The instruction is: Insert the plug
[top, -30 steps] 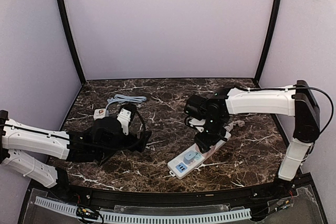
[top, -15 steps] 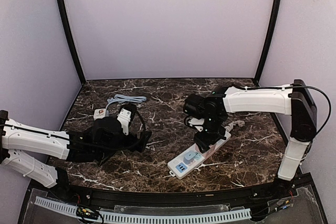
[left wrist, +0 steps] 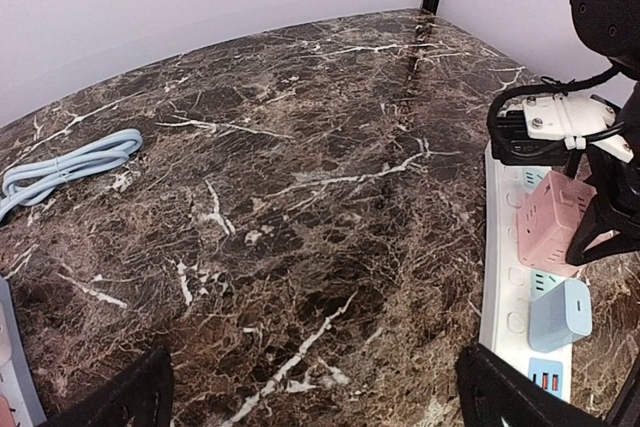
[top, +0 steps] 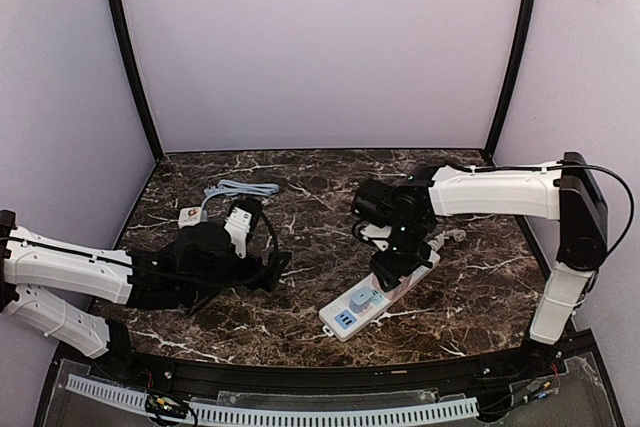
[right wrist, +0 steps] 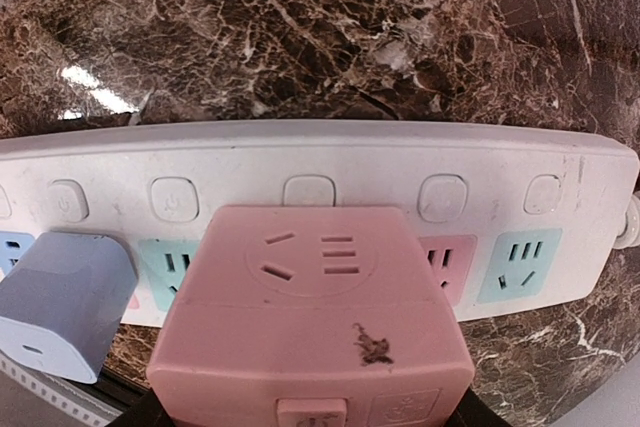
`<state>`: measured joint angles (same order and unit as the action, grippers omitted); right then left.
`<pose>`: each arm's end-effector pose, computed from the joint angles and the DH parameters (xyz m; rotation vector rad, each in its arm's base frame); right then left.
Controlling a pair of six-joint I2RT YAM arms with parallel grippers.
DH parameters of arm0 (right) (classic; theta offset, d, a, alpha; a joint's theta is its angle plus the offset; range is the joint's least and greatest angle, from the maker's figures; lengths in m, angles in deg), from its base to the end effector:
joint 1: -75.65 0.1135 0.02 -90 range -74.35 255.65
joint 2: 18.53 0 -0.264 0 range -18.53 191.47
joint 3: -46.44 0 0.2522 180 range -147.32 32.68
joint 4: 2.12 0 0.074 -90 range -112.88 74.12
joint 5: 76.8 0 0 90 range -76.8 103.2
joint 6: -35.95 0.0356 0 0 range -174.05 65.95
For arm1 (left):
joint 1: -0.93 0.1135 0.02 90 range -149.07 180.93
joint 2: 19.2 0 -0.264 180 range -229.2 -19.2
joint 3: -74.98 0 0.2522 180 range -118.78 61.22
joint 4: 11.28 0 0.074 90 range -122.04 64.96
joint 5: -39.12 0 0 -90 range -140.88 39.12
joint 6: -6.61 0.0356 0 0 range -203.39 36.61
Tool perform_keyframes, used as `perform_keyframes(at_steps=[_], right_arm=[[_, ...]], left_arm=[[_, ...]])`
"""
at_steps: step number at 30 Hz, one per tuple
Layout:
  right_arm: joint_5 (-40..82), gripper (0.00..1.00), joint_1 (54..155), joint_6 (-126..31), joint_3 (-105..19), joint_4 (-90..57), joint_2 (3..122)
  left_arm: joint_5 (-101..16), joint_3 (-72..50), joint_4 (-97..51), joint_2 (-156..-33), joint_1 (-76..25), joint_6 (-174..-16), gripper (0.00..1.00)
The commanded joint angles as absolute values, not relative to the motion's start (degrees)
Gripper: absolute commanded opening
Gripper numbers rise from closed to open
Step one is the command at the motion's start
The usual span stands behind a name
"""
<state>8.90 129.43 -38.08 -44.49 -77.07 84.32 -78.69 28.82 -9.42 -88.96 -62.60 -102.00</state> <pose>0.1980 0.2658 0.2095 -0.9864 2.8898 -0.0463 0.1298 -0.2233 0.2212 0.4333 1.8865 -0.4938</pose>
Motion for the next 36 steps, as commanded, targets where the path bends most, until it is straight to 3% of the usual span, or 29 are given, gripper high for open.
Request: perform_keyframes(at_steps=[1,8,22,25,33,36], right_arm=[[7.16,0.17,129.47,-35.97,-43.19,-73.57,83.76],[7.54,0.41,129.53,-35.64,-43.70,-73.37,80.56],[6.75,0.70,129.53,-34.97,-44.71,-73.63,75.97],[6.46,0.81,129.53,-34.73,-44.62,-73.73,74.93],[5.47,0.98,129.53,-34.27,-43.12,-73.36,71.52],[4.93,0.99,129.53,-34.23,-42.76,-73.27,70.23]], left_arm=[[-77.36,30.01,-8.85,-87.91,-62.49,-101.24,0.99],[-75.84,29.87,-8.54,-88.22,-62.44,-101.00,0.99],[-72.08,29.78,-7.48,-88.96,-62.42,-99.69,0.99],[-71.64,29.80,-7.46,-89.00,-62.43,-99.53,0.99],[-71.43,30.20,-6.62,-89.00,-62.43,-99.18,0.99],[-71.63,30.19,-6.51,-89.17,-62.48,-99.13,0.99]])
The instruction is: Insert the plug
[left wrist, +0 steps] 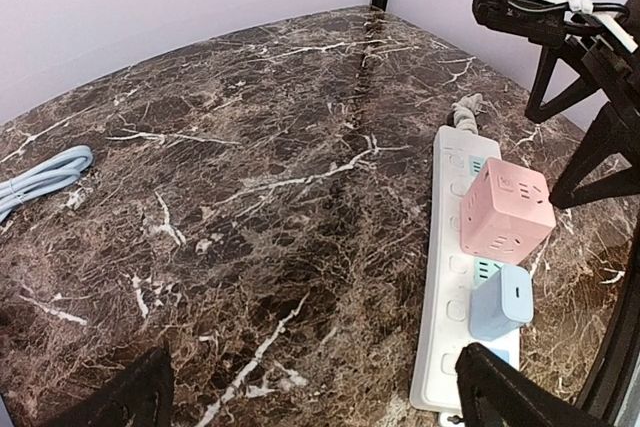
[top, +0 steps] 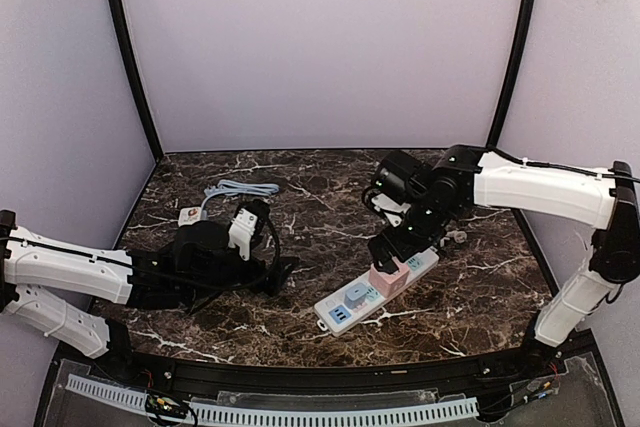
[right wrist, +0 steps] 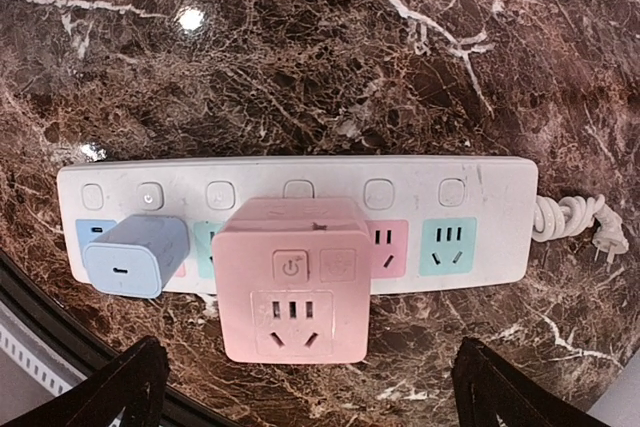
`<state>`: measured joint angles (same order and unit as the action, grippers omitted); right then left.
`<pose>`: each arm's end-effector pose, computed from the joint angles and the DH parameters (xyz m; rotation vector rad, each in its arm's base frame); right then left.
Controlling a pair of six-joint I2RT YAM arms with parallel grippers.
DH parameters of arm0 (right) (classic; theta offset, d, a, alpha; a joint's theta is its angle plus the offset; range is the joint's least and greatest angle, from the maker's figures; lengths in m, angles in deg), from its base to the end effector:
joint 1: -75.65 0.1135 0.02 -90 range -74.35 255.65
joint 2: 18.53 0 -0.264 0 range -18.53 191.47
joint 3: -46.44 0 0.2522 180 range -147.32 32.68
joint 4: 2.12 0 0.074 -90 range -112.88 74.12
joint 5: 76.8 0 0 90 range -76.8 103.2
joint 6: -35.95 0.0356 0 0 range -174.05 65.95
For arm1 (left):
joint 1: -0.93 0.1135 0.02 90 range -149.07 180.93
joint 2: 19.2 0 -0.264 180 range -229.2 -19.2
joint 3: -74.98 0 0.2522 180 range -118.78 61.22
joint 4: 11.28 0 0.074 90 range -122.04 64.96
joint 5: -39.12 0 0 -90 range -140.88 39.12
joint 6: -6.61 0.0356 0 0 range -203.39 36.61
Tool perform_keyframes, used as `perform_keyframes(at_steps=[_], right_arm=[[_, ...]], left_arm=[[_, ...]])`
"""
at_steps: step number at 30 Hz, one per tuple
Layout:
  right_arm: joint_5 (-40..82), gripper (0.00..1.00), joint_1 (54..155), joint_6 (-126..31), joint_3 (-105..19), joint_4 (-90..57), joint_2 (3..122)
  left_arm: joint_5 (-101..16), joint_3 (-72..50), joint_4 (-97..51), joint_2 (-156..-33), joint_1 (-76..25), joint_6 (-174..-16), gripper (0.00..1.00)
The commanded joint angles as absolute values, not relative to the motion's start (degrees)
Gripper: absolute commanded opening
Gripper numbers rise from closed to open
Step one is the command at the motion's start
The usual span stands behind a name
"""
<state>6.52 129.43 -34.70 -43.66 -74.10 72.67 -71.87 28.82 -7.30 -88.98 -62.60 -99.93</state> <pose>0.1862 0.2473 0.2680 -0.8150 2.7136 0.1182 0.1277 -0.2278 0.2241 0.5352 1.8598 -0.5979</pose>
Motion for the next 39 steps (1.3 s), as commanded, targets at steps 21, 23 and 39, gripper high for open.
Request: perform_keyframes(at_steps=[21,23,39], right_arm=[[-5.79,0.99,123.01,-36.51,-28.38,-46.37,51.16],[-4.94,0.99,121.36,-36.73,-25.84,-42.33,47.99],[-11.31,0.99,116.86,-43.22,-8.56,-21.32,30.61]], left_arm=[[-91.82,30.99,-7.52,-83.53,-62.39,-91.48,0.99],[-95.16,30.42,-8.43,-83.24,-61.93,-89.91,0.99],[-100.76,32.90,-10.29,-76.73,-46.89,-84.10,0.99]])
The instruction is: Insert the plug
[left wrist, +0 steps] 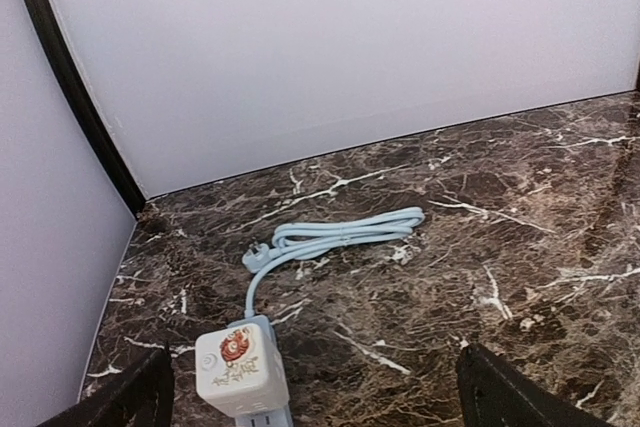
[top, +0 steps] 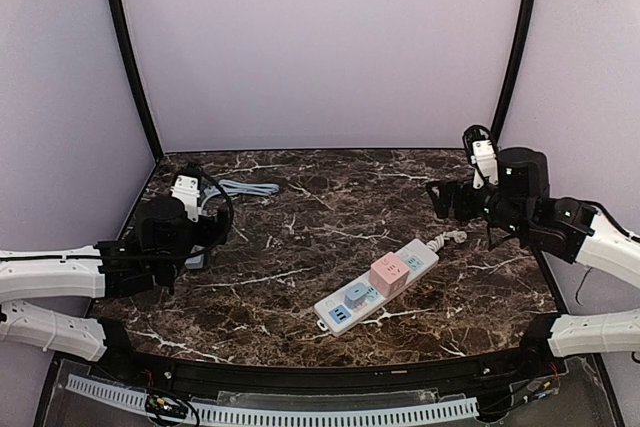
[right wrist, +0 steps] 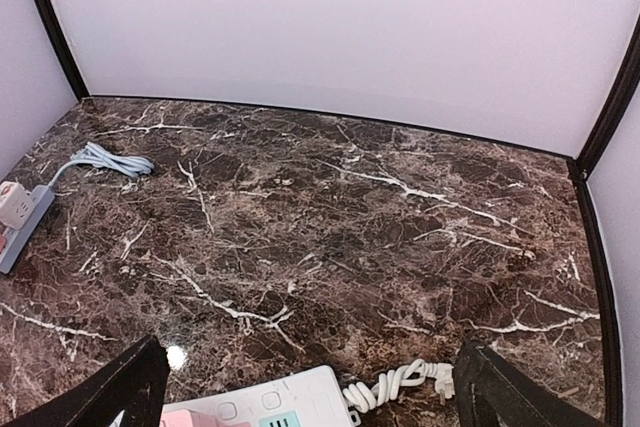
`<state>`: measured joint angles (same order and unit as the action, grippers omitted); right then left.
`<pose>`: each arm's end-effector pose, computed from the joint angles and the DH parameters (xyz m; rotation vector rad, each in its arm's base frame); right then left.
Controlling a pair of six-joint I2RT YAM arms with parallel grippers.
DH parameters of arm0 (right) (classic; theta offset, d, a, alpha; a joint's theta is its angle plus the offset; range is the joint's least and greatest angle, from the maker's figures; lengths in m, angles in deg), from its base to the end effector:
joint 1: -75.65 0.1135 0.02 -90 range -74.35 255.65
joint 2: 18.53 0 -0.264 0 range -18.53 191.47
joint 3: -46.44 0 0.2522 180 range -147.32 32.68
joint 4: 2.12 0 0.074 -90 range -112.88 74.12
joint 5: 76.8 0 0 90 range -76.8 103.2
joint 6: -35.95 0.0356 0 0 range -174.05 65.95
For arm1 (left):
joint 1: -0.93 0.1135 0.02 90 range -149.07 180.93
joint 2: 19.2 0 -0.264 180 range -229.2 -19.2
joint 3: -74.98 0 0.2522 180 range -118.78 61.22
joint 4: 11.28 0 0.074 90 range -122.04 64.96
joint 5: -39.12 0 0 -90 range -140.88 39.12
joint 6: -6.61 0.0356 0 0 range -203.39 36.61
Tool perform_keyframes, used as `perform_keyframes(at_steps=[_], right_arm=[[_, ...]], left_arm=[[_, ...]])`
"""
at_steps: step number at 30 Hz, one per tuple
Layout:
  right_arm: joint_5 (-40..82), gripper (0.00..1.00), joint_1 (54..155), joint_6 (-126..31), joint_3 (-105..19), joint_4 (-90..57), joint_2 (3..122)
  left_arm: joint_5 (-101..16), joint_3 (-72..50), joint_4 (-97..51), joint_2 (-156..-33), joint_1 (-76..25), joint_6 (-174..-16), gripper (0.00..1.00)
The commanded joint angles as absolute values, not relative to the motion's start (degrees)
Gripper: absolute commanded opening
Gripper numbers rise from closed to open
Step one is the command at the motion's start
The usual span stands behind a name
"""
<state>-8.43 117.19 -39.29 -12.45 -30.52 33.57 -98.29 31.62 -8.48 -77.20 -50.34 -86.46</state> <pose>0.1643 0.1280 0.3122 -0.2017 1.9205 0.2913 0.1582 -0.1553 0.2535 0.1334 1.7050 0.0319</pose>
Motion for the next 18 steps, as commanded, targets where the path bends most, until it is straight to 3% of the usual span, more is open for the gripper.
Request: perform_keyframes(at_steps=[1,13,18], right_arm=[[-11.47,0.99,116.87,-43.87,-7.50,-19.81,29.67],[-6.77,0.99,116.85,-44.43,4.39,-5.05,22.05],[-6.79,0.99,116.87,-40.92,6.92,-1.66,22.85]], left_arm=[[-100.85,32.91,-10.74,-76.88,-46.31,-84.21,0.99],[-104.22,32.67,-9.31,-79.27,-41.48,-78.48,0.99],[-107.41,36.37,1.81,-80.67,-38.40,-72.24,0.99]])
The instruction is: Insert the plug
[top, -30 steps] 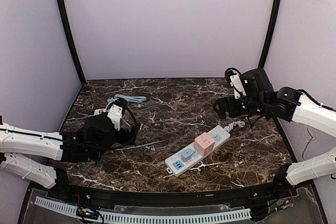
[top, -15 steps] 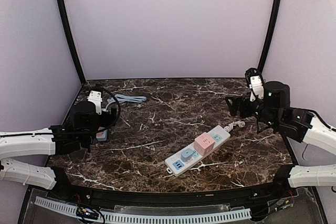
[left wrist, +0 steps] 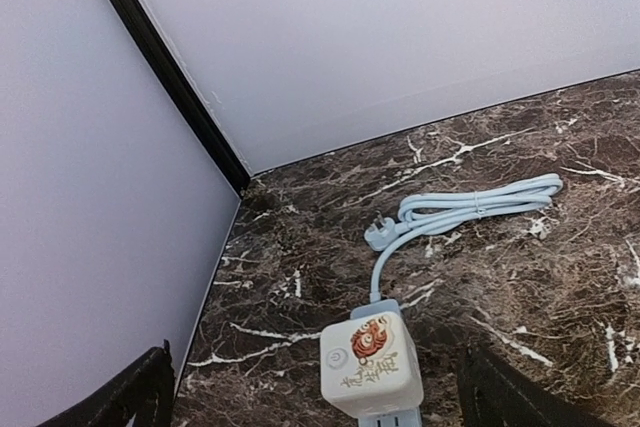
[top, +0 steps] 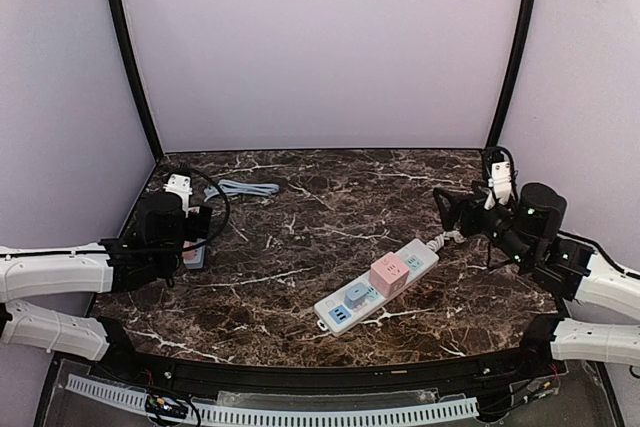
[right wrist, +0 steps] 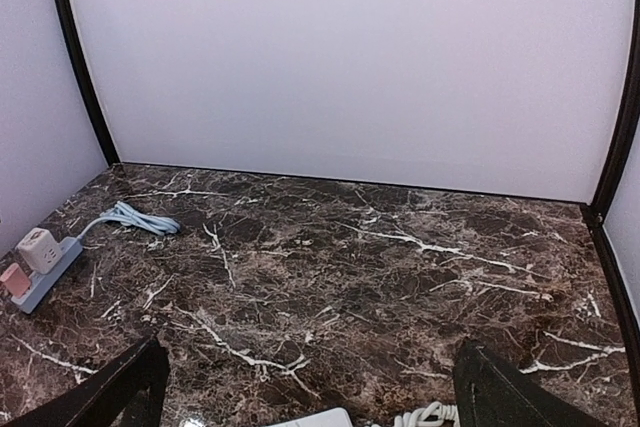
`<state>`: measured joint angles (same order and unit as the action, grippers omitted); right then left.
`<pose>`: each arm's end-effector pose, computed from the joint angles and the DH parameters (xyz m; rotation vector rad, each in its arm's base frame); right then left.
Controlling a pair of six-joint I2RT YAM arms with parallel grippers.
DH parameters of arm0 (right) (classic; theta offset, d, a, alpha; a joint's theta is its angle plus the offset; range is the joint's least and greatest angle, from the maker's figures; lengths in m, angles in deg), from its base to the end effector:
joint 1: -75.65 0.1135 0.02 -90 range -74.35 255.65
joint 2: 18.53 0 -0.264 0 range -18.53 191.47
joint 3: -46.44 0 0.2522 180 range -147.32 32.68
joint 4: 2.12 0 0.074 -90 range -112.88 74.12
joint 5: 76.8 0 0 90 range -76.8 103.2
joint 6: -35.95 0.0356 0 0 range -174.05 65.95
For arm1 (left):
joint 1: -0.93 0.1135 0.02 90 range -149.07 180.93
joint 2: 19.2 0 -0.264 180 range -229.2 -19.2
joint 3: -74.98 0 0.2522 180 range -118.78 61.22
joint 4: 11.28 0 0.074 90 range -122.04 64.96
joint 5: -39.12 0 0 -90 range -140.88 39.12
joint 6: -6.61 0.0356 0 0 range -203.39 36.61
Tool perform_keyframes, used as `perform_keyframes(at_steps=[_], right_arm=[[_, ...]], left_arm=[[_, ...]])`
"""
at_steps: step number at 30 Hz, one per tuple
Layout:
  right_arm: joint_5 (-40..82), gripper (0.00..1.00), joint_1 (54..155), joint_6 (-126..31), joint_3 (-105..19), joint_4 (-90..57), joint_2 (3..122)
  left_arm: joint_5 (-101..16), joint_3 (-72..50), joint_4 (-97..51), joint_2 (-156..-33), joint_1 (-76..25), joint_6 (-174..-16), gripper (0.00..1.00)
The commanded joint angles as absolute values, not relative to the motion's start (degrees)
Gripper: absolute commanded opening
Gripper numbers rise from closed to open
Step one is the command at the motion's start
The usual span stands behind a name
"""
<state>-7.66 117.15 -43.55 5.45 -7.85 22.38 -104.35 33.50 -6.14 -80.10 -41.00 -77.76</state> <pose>0.1428 0.1094 0.2762 -0.1762 1.6679 0.3833 0.1841 -0.1269 0.2368 0.0725 1.7316 0.3817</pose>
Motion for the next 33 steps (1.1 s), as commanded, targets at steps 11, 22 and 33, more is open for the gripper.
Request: perform_keyframes(at_steps=[11,22,33], right_arm=[[-8.43,0.99,115.59,-63.16,17.94,18.06,26.64],[-2.23,0.99,99.07,-61.04,23.22,32.54,35.29],[7.90,0.99,85.22,-57.35,28.73,51.85,46.84]], left_arm=[[-85.98,47.60,21.54,-79.83,-18.92,-70.90,0.98],[-85.55,47.23,42.90,-101.03,-13.89,-69.84,0.92],[-73.53,46.93,47.86,-108.82,-4.51,-76.47,0.84]])
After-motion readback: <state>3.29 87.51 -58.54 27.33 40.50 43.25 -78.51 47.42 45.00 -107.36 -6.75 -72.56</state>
